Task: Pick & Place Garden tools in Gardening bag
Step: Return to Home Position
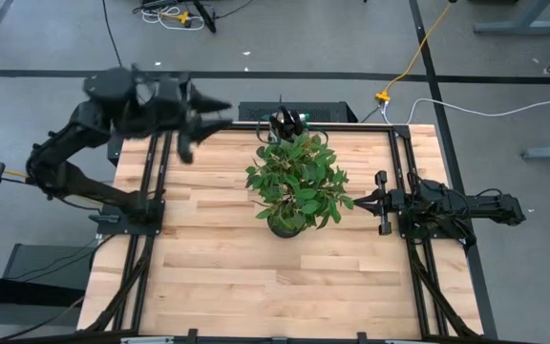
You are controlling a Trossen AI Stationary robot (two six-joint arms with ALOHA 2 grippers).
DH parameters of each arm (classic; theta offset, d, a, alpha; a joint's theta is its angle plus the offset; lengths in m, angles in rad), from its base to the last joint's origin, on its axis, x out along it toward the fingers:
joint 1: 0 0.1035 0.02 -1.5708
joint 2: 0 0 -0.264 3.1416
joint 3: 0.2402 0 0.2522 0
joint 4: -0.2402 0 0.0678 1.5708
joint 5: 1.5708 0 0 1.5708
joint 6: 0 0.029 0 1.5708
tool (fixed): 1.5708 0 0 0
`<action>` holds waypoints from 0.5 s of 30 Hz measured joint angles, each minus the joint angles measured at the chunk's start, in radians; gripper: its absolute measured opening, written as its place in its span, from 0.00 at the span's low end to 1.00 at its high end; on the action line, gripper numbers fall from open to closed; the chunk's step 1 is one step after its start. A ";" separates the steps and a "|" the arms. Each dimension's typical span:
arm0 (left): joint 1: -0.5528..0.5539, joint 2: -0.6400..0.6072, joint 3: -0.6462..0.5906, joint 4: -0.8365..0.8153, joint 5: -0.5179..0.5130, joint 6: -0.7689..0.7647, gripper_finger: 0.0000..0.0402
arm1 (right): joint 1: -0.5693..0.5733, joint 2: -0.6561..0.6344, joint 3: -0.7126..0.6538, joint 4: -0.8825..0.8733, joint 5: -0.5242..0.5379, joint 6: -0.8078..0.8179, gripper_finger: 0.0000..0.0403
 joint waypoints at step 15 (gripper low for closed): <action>-0.272 -0.067 -0.052 0.036 -0.035 -0.035 0.44 | 0.000 0.000 0.000 0.000 0.000 0.000 0.06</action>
